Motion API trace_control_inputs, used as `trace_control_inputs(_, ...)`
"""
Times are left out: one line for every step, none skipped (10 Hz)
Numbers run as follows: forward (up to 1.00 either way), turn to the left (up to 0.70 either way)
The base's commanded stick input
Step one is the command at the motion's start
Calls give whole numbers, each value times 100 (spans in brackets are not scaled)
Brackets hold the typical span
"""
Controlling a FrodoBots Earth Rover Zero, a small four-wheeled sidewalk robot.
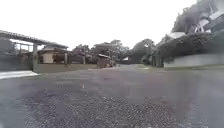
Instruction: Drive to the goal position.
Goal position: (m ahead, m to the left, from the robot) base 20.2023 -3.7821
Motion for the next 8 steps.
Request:
trace_control_inputs(70,0)
trace_control_inputs(70,0)
trace_control_inputs(70,0)
trace_control_inputs(70,0)
trace_control_inputs(70,0)
trace_control_inputs(70,0)
trace_control_inputs(70,0)
trace_control_inputs(70,0)
